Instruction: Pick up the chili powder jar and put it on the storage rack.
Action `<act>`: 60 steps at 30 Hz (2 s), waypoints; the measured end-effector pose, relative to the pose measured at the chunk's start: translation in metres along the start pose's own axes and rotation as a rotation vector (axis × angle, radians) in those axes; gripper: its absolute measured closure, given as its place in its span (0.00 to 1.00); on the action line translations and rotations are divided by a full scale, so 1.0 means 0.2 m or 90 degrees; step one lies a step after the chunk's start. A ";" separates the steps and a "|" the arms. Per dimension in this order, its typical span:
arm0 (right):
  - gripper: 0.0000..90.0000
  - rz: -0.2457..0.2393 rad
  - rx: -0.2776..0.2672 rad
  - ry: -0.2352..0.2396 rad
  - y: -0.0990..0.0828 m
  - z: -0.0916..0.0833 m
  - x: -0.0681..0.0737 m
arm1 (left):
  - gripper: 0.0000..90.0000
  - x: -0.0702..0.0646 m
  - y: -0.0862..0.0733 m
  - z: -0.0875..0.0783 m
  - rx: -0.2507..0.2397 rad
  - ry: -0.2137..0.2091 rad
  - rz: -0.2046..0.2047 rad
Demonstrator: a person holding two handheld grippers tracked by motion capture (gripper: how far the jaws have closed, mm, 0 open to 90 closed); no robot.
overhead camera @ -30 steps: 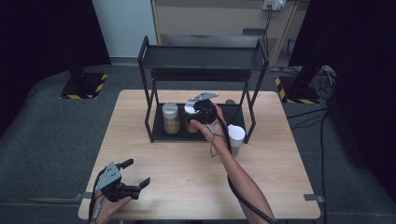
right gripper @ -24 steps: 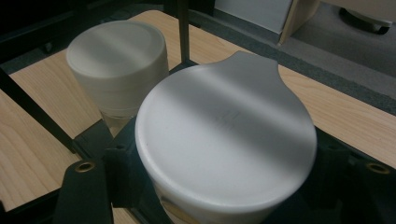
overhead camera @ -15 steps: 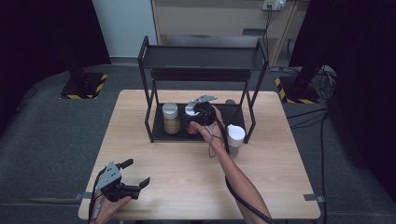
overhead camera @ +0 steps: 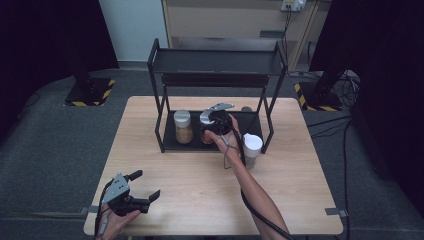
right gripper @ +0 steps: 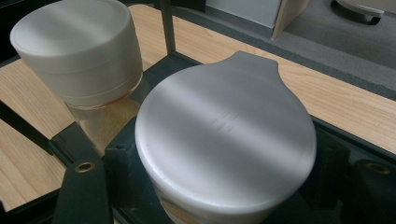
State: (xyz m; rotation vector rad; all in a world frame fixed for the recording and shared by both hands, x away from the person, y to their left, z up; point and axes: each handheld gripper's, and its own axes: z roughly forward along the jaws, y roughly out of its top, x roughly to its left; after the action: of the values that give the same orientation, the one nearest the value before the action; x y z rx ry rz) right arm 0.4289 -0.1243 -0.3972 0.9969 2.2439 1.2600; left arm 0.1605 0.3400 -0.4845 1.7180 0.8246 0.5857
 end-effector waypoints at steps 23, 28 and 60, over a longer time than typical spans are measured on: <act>0.26 -0.009 -0.017 -0.004 -0.04 0.00 0.01 | 0.01 0.00 0.00 0.00 0.000 0.001 0.001; 0.10 0.010 -0.021 -0.011 -0.03 -0.01 0.01 | 0.01 0.00 0.00 0.00 0.001 0.000 0.002; 0.06 -0.050 -0.079 0.036 0.19 -0.45 0.00 | 0.01 -0.01 0.00 0.00 0.002 0.004 0.003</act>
State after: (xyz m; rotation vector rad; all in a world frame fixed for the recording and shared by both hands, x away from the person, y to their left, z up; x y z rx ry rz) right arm 0.3886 -0.1637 -0.3177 0.8307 2.1940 1.3904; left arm 0.1599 0.3386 -0.4839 1.7216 0.8269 0.5934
